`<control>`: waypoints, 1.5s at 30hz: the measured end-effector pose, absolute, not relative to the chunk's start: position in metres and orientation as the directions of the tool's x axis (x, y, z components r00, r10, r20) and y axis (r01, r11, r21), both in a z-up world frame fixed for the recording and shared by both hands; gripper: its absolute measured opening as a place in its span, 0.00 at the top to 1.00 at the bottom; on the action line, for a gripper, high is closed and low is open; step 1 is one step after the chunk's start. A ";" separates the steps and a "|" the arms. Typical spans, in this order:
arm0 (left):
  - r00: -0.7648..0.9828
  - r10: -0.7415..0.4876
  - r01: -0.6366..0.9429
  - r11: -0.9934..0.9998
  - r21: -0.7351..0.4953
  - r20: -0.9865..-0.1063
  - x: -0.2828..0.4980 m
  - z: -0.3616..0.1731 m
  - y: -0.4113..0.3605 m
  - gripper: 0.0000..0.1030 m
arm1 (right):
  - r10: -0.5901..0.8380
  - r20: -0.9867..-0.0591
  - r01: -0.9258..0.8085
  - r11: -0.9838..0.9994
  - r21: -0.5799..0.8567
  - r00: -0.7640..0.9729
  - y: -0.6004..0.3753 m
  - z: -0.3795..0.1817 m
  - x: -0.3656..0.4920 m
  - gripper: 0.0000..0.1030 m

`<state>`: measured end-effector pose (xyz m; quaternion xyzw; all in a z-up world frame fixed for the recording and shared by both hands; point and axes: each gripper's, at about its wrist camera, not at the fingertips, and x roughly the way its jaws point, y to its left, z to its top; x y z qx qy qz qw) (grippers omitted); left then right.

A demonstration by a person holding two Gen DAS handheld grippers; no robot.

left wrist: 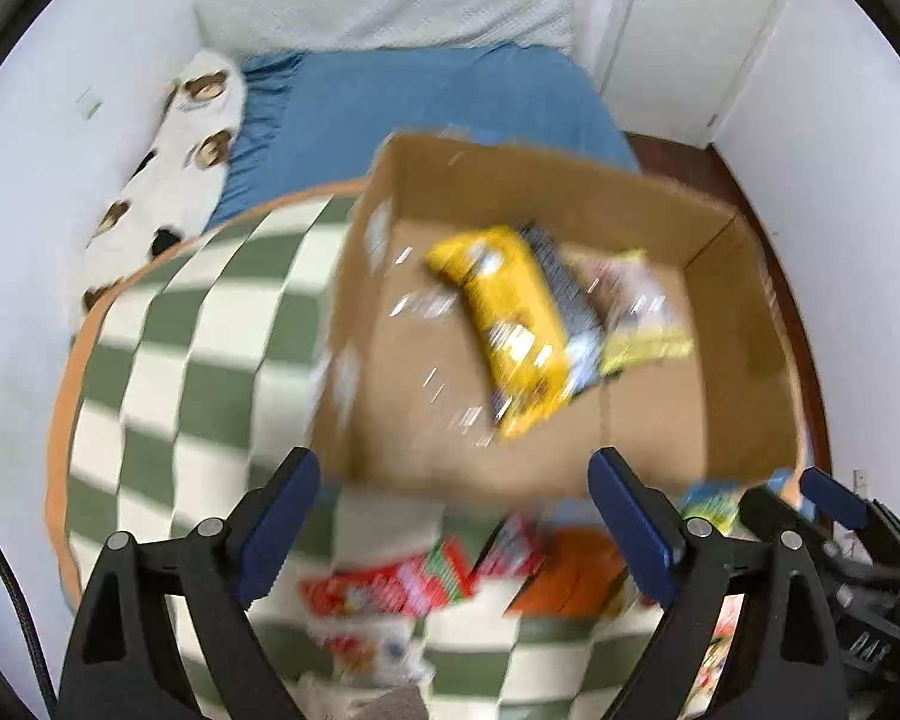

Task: Organize snacks
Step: 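Grasp the Franzzi cookie pack with the left gripper while the right grasps the orange chip bag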

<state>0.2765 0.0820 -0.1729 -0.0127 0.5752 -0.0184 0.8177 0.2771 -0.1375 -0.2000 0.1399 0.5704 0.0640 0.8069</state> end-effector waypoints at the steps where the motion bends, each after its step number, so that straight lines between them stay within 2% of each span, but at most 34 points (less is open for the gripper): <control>1: 0.327 -0.028 0.002 1.000 -0.029 -0.945 0.261 -0.179 0.091 0.11 | 0.275 -0.906 0.061 0.949 0.310 0.323 -0.134 -0.208 0.266 0.07; 4: 0.259 0.034 -0.072 0.997 0.016 -0.965 0.214 -0.205 0.121 0.11 | 0.291 -0.920 0.078 0.944 0.321 0.262 -0.123 -0.235 0.239 0.07; 8: 0.050 -0.089 -0.251 0.963 -0.099 -0.995 0.156 -0.267 0.169 0.11 | 0.321 -0.930 0.117 0.932 0.344 0.179 -0.114 -0.274 0.217 0.07; 9: -0.002 -0.155 -0.327 0.934 -0.146 -0.988 0.140 -0.287 0.183 0.11 | 0.320 -0.932 0.124 0.932 0.342 0.168 -0.113 -0.283 0.214 0.07; 12: -0.077 -0.322 -0.517 0.822 -0.239 -0.944 0.110 -0.329 0.209 0.11 | 0.318 -0.937 0.147 0.930 0.338 0.144 -0.109 -0.306 0.212 0.16; 13: -0.086 -0.392 -0.589 0.762 -0.270 -0.916 0.101 -0.344 0.217 0.11 | 0.317 -0.938 0.156 0.929 0.337 0.139 -0.107 -0.312 0.213 0.21; 16: -0.071 -0.506 -0.703 0.637 -0.317 -0.860 0.087 -0.370 0.227 0.11 | 0.303 -0.943 0.179 0.929 0.325 0.142 -0.104 -0.326 0.222 0.22; 23: 0.008 -0.599 -0.866 0.397 -0.305 -0.801 0.080 -0.415 0.239 0.11 | 0.198 -0.969 0.194 0.955 0.225 0.147 -0.090 -0.342 0.248 0.23; 26: 0.015 -0.561 -0.859 0.417 -0.298 -0.828 0.084 -0.414 0.237 0.23 | 0.169 -0.976 0.213 0.957 0.195 0.135 -0.092 -0.343 0.251 0.28; 27: 0.012 -0.529 -0.828 0.471 -0.305 -0.849 0.091 -0.408 0.232 0.32 | 0.168 -0.977 0.213 0.958 0.194 0.134 -0.094 -0.343 0.251 0.29; 28: 0.001 -0.496 -0.797 0.524 -0.301 -0.868 0.096 -0.403 0.227 0.35 | 0.163 -0.978 0.212 0.959 0.189 0.133 -0.095 -0.343 0.250 0.33; 31: -0.030 -0.373 -0.675 0.692 -0.256 -0.928 0.112 -0.388 0.207 0.39 | 0.150 -0.981 0.191 0.966 0.172 0.125 -0.100 -0.343 0.251 0.43; 34: -0.039 -0.244 -0.510 0.839 -0.191 -0.969 0.128 -0.375 0.181 0.39 | 0.169 -0.981 0.154 0.971 0.183 0.099 -0.103 -0.344 0.247 0.47; 37: -0.005 -0.053 -0.263 0.963 -0.050 -0.999 0.144 -0.359 0.142 0.39 | 0.201 -0.979 0.094 0.975 0.203 0.031 -0.096 -0.348 0.240 0.47; 39: 0.023 0.027 -0.140 0.990 0.024 -0.999 0.151 -0.357 0.119 0.39 | 0.212 -0.977 0.095 0.972 0.213 0.022 -0.095 -0.351 0.237 0.46; 40: 0.022 0.049 -0.107 0.993 0.046 -0.999 0.154 -0.359 0.110 0.38 | 0.215 -0.976 0.095 0.972 0.216 0.024 -0.095 -0.352 0.235 0.40; 41: 0.017 0.061 -0.097 0.994 0.059 -0.998 0.153 -0.360 0.102 0.37 | 0.229 -0.973 0.103 0.967 0.231 0.029 -0.095 -0.354 0.234 0.33; 45: -0.045 0.017 -0.158 0.987 0.024 -0.999 0.161 -0.373 0.098 0.33 | 0.243 -0.970 0.110 0.964 0.244 0.024 -0.087 -0.356 0.223 0.31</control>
